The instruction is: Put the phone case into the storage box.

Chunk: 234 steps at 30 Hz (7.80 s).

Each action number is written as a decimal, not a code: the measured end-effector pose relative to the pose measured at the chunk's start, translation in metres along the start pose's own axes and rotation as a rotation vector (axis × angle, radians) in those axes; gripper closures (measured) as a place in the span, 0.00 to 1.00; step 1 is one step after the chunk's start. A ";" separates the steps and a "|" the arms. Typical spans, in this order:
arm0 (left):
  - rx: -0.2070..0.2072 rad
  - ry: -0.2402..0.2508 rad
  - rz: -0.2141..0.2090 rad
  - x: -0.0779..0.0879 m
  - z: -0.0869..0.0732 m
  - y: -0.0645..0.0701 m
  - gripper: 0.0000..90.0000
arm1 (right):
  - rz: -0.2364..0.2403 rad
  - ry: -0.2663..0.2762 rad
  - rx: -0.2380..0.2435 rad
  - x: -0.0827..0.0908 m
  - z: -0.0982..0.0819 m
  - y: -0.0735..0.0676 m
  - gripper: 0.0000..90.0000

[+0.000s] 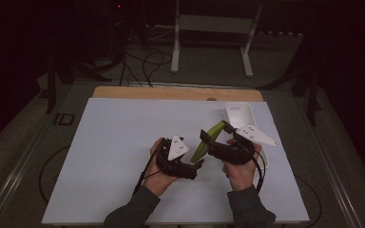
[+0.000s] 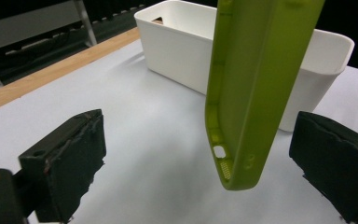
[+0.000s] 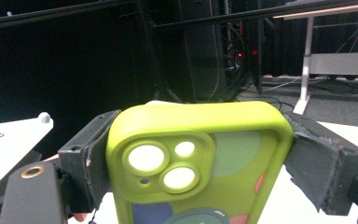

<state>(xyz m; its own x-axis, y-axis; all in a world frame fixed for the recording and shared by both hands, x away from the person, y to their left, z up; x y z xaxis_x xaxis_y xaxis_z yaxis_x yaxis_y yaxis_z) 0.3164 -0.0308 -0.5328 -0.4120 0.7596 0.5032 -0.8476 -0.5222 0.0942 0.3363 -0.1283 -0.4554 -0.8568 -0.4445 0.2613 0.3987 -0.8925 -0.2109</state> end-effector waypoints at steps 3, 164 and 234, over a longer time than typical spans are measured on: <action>0.012 -0.001 -0.008 0.002 -0.001 -0.001 0.03 | -0.002 0.001 0.005 0.000 0.001 0.000 0.18; 0.099 -0.025 0.042 0.111 -0.091 -0.056 0.00 | -0.178 -0.023 0.099 -0.040 0.059 0.042 0.19; 0.126 0.035 0.156 0.148 -0.126 -0.075 0.00 | -0.333 -0.013 0.064 -0.073 0.082 0.101 0.19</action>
<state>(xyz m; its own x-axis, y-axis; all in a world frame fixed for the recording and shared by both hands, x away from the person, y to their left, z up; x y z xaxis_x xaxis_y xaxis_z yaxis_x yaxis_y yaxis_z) 0.2767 0.1690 -0.5736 -0.5481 0.6777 0.4903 -0.7249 -0.6773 0.1257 0.4660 -0.1926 -0.4185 -0.9393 -0.1283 0.3182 0.1178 -0.9917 -0.0520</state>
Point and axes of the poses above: each handheld gripper's, and its own axes: x roughly backward along the jaws, z roughly out of its top, y roughly to its right, the point moved 9 cm from there along -x, roughly forward along the jaws, and after that the axes turned 9 degrees about -z, right-handed, at the moved point
